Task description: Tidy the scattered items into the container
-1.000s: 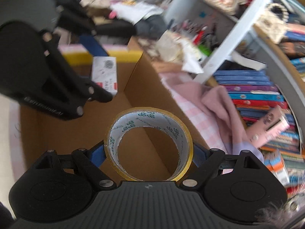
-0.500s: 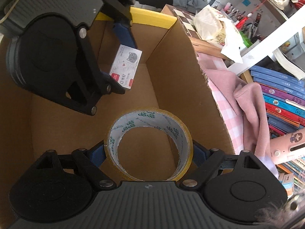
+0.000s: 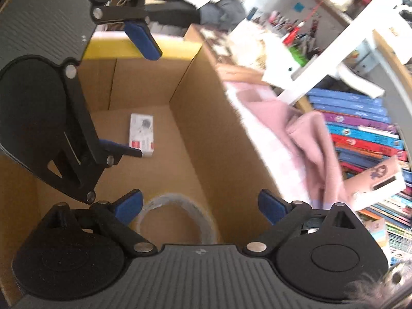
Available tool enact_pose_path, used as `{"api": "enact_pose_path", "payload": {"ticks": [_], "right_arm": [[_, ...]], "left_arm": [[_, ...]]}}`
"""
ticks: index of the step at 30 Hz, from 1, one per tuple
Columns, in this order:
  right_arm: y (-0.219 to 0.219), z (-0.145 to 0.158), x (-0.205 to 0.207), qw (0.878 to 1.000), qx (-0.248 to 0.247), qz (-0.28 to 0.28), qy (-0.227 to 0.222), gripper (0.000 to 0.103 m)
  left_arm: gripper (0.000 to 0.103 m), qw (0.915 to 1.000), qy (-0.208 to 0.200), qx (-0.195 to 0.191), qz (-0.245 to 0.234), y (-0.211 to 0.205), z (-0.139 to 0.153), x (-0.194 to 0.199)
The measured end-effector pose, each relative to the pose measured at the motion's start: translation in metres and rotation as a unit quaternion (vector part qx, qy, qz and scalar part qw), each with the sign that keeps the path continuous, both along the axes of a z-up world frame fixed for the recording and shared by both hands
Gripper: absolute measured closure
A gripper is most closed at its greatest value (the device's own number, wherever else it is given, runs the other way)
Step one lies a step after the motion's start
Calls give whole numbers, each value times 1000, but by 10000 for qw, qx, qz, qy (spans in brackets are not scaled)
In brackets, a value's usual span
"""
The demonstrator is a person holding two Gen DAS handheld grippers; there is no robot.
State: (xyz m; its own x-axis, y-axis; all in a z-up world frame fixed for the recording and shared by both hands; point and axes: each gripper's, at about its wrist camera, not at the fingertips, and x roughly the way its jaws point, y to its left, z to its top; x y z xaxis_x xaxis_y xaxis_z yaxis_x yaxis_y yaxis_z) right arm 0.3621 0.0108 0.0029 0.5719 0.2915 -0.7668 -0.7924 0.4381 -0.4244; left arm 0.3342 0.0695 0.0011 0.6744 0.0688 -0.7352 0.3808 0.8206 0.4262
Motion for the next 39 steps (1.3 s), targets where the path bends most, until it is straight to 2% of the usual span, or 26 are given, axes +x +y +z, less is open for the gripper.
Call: {"api": "enact_pose_path", "payload": {"ticks": [8,12,18,22,26,33,39], "right_arm": [[-31,47,-27,9952,788,-412,-403,6],[-40,66,-46,9896,1214,-600,-487,6],[-47,88,-83,9805,1603,-841,-770,6],[-54,93,-106,9715,1778,-1396,-719,6],[-64,97,-131,9557,2160,-1929,-525,6],[-80,100,-189,9360,2503,-2334,-818,6],[-101,93,-228,9178,2729,-2784,-747,7]], "left_arm": [[8,9938,-921,-478,393,8,54,-39],[7,9889,-1193,-736,483,8,71,-64],[7,9807,-1561,-969,675,10,87,-107],[7,9740,-1671,-1215,929,16,92,-135],[7,9699,-1732,-1346,1059,20,93,-166],[7,9597,-1728,-1826,1258,14,87,-211],[7,9574,-1636,-2018,1257,2,78,-241]]}}
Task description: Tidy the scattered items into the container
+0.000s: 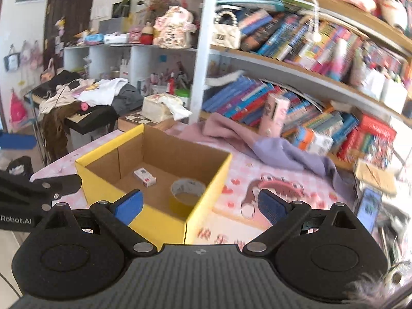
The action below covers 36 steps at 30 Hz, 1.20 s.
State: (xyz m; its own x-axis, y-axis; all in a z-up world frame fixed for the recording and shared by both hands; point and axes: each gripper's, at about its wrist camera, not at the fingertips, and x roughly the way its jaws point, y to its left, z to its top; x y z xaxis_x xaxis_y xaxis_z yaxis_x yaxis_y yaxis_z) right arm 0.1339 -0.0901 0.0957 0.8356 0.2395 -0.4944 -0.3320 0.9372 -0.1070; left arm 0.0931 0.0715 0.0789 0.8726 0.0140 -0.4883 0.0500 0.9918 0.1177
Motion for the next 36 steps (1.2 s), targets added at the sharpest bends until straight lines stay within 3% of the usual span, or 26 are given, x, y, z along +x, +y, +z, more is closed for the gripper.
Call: {"api": "enact_pose_path", "payload": {"ticks": [18,22,25,36], "right_arm": [[-15,-34,-95,9979,227,-602,50,10],[-15,-40,-104,9979,209,-611,59,11],[-13,-45,-108,9982,132,-562,144,18],[-21,-55,-116,9966,76,-688,449,18]], "left_arm": [[7,9998,79,-185,-8,-13,-27,-72],[7,9997,95,-205,78,-12,-32,-80],[7,9997,54,-194,167,-11,-37,-86],[7,9988,363,-316,128,-14,-52,-92]]}}
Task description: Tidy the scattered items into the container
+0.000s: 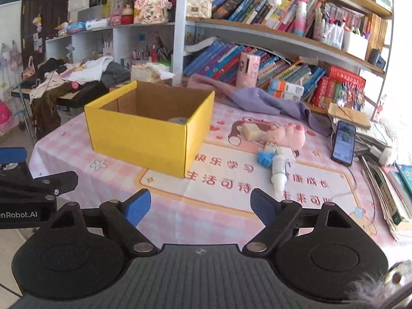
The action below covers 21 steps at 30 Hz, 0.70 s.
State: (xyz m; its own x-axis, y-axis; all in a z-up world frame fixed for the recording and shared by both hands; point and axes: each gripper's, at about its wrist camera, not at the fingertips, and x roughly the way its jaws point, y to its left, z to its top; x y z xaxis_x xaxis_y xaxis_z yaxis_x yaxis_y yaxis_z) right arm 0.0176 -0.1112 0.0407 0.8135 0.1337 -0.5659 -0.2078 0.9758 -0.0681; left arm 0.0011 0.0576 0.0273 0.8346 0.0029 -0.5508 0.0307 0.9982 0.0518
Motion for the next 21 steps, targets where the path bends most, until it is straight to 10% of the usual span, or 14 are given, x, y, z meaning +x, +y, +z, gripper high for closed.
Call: {"api": "enact_pose_path", "payload": {"ticks": [21], "right_arm": [[-14,-16,1,9988,-102,-253,418,17]], "left_arm": [[6,9976,661,-116,-157,-14,-20,15]]}}
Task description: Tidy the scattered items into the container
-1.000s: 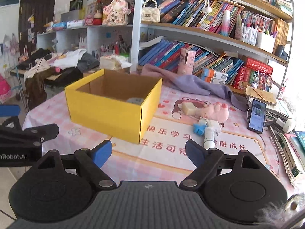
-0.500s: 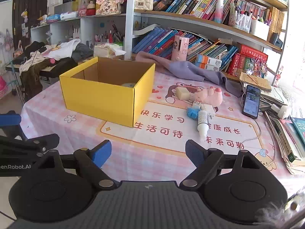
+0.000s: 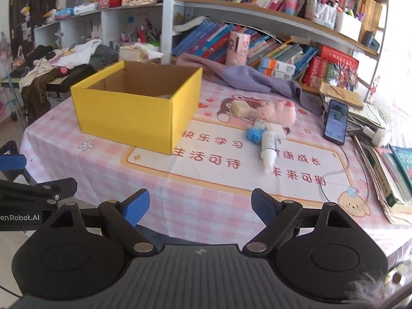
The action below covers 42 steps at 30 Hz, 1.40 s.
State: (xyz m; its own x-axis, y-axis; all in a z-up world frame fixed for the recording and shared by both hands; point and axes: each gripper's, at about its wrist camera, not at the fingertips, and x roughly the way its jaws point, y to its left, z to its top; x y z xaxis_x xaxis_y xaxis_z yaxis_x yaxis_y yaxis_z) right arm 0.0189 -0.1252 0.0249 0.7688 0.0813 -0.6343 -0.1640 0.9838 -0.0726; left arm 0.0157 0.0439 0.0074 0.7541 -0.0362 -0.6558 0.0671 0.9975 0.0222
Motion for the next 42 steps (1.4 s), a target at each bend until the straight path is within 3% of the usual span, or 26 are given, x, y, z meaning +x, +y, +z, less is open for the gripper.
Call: {"api": "enact_pose_path", "payload": {"ticks": [22,42], "right_arm": [[-71,-16,13,9952,67,-902,380,14],[-116,-26,45,9917,71,-1132,599,14]], "left_arm": [[6,9950,317,44,-947,-71,-13,34],[6,9882,445,120,-1462,-126,-23,67]]}}
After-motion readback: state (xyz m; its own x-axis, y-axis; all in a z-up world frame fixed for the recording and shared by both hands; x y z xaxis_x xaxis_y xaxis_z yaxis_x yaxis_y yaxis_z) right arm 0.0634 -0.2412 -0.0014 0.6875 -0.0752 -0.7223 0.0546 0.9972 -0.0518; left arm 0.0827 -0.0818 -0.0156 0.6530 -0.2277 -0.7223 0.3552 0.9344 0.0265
